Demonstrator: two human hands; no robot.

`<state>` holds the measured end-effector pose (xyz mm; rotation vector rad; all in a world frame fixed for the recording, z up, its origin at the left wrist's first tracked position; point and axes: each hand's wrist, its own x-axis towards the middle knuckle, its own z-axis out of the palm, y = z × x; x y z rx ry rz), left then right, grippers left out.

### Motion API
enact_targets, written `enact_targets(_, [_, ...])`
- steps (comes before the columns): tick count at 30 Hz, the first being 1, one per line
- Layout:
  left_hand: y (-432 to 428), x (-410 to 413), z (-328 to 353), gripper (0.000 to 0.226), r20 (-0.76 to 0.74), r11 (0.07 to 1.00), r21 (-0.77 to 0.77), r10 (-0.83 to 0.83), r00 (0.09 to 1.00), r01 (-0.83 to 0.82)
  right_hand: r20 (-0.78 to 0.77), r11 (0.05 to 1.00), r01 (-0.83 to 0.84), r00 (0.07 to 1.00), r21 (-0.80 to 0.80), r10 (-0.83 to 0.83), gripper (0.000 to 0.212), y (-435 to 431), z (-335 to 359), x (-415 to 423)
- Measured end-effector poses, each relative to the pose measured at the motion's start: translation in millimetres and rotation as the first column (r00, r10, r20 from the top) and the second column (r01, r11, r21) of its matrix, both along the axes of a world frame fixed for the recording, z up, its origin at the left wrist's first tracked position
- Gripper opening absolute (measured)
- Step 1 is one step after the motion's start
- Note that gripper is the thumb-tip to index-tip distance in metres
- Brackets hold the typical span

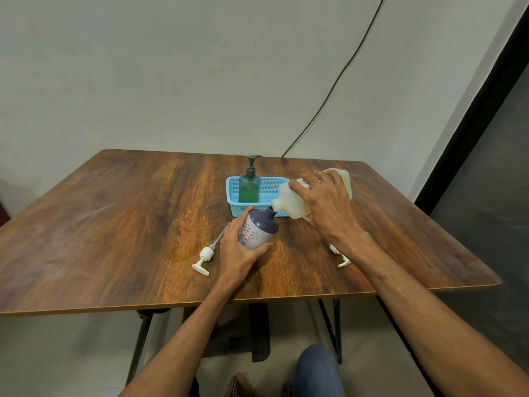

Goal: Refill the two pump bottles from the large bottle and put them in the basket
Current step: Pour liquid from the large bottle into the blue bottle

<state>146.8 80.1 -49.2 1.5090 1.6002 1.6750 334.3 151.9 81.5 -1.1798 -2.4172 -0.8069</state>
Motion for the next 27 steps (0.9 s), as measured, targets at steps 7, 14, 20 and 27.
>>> enact_targets(7, [0.5,-0.5,-1.0,0.096,-0.004,1.000,-0.003,0.001,1.000,-0.001,0.008,1.000,-0.004,1.000,0.011,0.004,0.077,0.3,0.6,-0.1])
enact_targets(14, [1.1,-1.1,-2.5,0.095,0.001,1.000,0.000,-0.006,1.000,0.006,0.018,1.000,0.004,1.000,0.012,-0.004,0.077,-1.9,1.7,-0.5])
enact_targets(20, [1.7,-0.8,-2.7,0.096,0.000,1.000,-0.007,0.000,1.000,0.000,0.033,1.000,0.000,0.999,0.024,-0.001,0.077,-1.5,2.8,-0.2])
enact_targets(27, [1.3,-1.2,-3.1,0.096,-0.004,1.000,0.002,-0.004,1.000,0.004,0.031,1.000,-0.001,1.000,0.016,0.001,0.076,-1.6,2.7,-0.6])
